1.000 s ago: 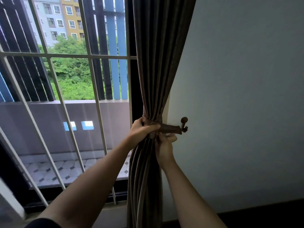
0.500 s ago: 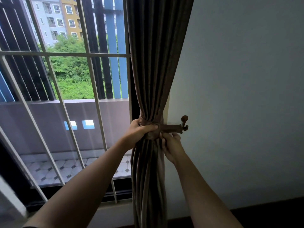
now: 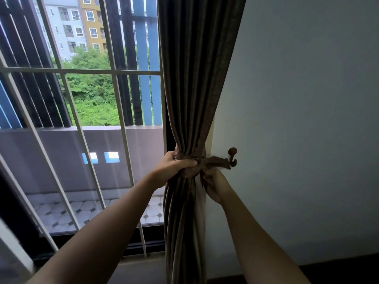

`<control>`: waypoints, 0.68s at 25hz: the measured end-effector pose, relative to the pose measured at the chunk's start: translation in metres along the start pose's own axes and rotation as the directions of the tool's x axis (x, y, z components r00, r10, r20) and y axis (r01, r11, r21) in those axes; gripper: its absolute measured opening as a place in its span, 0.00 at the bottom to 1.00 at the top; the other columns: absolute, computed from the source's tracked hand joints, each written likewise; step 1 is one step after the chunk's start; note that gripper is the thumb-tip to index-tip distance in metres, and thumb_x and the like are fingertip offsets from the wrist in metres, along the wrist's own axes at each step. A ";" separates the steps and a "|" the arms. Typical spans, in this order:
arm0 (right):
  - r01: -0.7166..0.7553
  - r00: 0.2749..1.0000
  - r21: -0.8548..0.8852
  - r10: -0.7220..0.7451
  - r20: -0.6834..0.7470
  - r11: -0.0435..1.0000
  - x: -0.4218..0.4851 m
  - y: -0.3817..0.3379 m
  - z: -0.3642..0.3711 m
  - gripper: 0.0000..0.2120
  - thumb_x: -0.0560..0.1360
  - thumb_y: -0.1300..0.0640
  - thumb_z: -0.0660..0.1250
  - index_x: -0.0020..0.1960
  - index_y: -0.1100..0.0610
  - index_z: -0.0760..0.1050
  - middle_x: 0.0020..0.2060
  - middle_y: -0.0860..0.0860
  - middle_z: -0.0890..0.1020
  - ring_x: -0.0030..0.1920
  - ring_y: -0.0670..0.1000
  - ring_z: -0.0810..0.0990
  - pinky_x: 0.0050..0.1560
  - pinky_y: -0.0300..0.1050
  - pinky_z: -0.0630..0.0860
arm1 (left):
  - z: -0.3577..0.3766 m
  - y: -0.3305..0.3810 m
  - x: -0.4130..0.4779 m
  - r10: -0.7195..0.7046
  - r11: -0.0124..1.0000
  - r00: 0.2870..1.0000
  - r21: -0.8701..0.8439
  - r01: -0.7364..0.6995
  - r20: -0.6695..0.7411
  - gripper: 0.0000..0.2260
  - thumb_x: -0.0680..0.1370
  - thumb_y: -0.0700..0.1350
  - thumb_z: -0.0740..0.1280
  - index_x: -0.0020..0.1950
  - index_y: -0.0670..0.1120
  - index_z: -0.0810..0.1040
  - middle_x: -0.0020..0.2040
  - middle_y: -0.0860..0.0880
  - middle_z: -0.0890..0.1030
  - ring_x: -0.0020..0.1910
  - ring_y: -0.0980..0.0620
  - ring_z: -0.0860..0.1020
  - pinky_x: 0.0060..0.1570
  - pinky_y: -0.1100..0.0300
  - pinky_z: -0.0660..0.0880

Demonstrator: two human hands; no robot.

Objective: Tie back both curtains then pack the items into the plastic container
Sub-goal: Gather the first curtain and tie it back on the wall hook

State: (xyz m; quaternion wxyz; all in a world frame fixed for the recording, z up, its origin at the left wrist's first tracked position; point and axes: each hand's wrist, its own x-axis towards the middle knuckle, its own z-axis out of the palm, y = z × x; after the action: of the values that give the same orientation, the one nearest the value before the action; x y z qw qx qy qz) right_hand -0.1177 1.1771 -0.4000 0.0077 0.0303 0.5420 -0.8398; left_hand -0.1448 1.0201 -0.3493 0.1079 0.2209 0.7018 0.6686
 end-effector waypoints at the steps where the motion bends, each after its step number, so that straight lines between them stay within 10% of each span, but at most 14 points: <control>1: 0.017 0.999 0.046 -0.020 0.050 0.999 0.002 0.004 -0.001 0.10 0.77 0.66 0.56 0.52 0.58 0.75 0.48 0.53 0.80 0.48 0.47 0.79 0.46 0.37 0.76 | -0.001 0.001 0.000 0.000 1.000 1.000 -0.004 0.000 0.000 0.07 0.73 0.36 0.70 0.48 0.45 0.80 0.46 0.47 0.83 0.42 0.56 0.82 0.43 0.66 0.78; 7: -0.025 0.964 0.067 0.006 0.267 0.997 0.015 0.003 -0.016 0.26 0.68 0.57 0.72 0.63 0.62 0.72 0.61 0.58 0.78 0.61 0.54 0.76 0.64 0.47 0.72 | -0.002 -0.001 0.002 -0.003 1.000 1.000 0.015 0.003 0.003 0.07 0.73 0.36 0.70 0.47 0.47 0.80 0.42 0.52 0.84 0.41 0.57 0.83 0.43 0.67 0.78; 17: 0.187 0.982 -0.721 -0.101 0.161 0.667 0.002 -0.034 -0.019 0.11 0.79 0.59 0.61 0.48 0.65 0.78 0.37 0.50 0.78 0.38 0.41 0.76 0.36 0.24 0.70 | 0.005 0.002 -0.005 0.048 0.998 0.998 0.034 -0.047 -0.040 0.07 0.73 0.37 0.70 0.48 0.48 0.80 0.44 0.50 0.83 0.40 0.60 0.83 0.39 0.70 0.77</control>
State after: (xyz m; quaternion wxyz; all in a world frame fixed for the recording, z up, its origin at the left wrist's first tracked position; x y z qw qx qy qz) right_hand -0.1201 1.2083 -0.3769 -0.0183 -0.0633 0.8322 -0.5505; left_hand -0.1380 1.0228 -0.3487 0.0737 0.2255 0.7094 0.6636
